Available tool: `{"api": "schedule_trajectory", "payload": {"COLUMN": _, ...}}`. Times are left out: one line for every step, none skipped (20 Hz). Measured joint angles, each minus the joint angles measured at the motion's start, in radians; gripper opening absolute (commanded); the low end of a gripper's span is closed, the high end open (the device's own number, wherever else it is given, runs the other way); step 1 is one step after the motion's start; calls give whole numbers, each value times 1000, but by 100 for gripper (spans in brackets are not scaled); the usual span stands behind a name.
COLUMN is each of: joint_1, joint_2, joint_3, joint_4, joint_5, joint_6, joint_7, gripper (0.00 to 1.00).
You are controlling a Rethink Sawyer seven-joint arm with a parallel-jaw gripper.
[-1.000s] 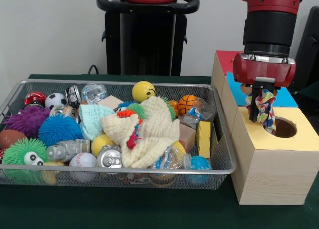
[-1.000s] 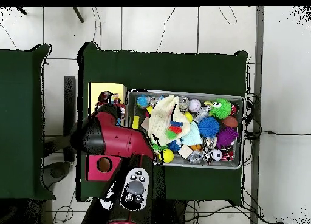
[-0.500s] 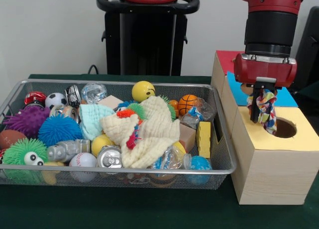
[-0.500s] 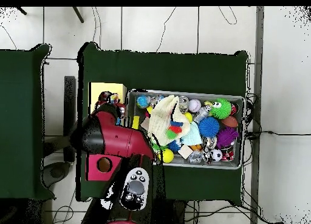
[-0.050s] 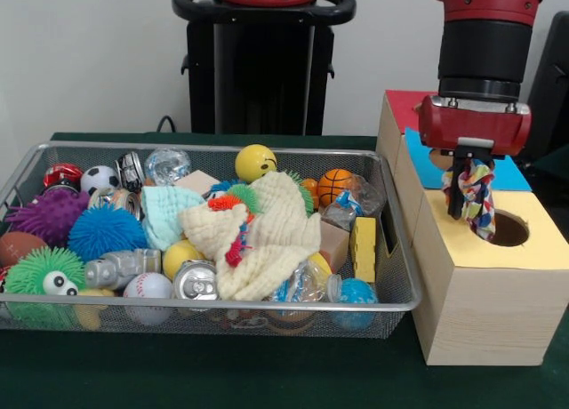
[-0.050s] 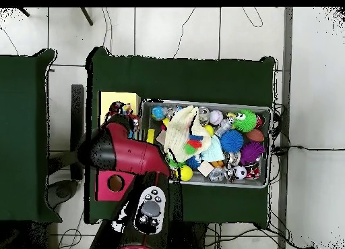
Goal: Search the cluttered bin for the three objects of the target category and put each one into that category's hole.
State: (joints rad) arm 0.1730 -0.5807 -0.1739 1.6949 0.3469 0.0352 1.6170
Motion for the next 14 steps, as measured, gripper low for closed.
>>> {"api": "schedule_trajectory", "payload": {"joint_1": 1, "joint_2": 0, "joint_3": 0, "joint_4": 0, "joint_5": 2, "joint_6": 1, "joint_7": 0, "gripper": 0}}
{"api": "schedule_trajectory", "payload": {"joint_1": 2, "joint_2": 0, "joint_3": 0, "joint_4": 0, "joint_5": 4, "joint_6": 2, "joint_7": 0, "gripper": 0}}
{"api": "schedule_trajectory", "payload": {"joint_1": 4, "joint_2": 0, "joint_3": 0, "joint_4": 0, "joint_5": 7, "joint_6": 2, "joint_7": 0, "gripper": 0}}
{"api": "schedule_trajectory", "payload": {"joint_1": 6, "joint_2": -1, "joint_3": 0, "joint_4": 0, "joint_5": 10, "joint_6": 2, "joint_7": 0, "gripper": 0}}
{"api": "schedule_trajectory", "payload": {"joint_1": 8, "joint_2": -1, "joint_3": 0, "joint_4": 0, "joint_5": 13, "joint_6": 2, "joint_7": 0, "gripper": 0}}
{"api": "schedule_trajectory", "payload": {"joint_1": 11, "joint_2": -1, "joint_3": 0, "joint_4": 0, "joint_5": 18, "joint_6": 3, "joint_7": 0, "gripper": 0}}
{"api": "schedule_trajectory", "payload": {"joint_1": 13, "joint_2": -1, "joint_3": 0, "joint_4": 0, "joint_5": 20, "joint_6": 4, "joint_7": 0, "gripper": 0}}
{"api": "schedule_trajectory", "payload": {"joint_1": 15, "joint_2": -1, "joint_3": 0, "joint_4": 0, "joint_5": 23, "joint_6": 4, "joint_7": 0, "gripper": 0}}
{"api": "schedule_trajectory", "payload": {"joint_1": 17, "joint_2": -1, "joint_3": 0, "joint_4": 0, "joint_5": 27, "joint_6": 5, "joint_7": 0, "gripper": 0}}
{"api": "schedule_trajectory", "payload": {"joint_1": 22, "joint_2": -2, "joint_3": 0, "joint_4": 0, "joint_5": 33, "joint_6": 5, "joint_7": 0, "gripper": 0}}
{"api": "schedule_trajectory", "payload": {"joint_1": 24, "joint_2": -2, "joint_3": 0, "joint_4": 0, "joint_5": 36, "joint_6": 5, "joint_7": 0, "gripper": 0}}
{"api": "schedule_trajectory", "payload": {"joint_1": 25, "joint_2": -2, "joint_3": 0, "joint_4": 0, "joint_5": 37, "joint_6": 5, "joint_7": 0, "gripper": 0}}
{"api": "schedule_trajectory", "payload": {"joint_1": 28, "joint_2": -2, "joint_3": 0, "joint_4": 0, "joint_5": 44, "joint_6": 5, "joint_7": 0, "gripper": 0}}
{"api": "schedule_trajectory", "payload": {"joint_1": 29, "joint_2": -2, "joint_3": 0, "joint_4": 0, "joint_5": 47, "joint_6": 5, "joint_7": 0, "gripper": 0}}
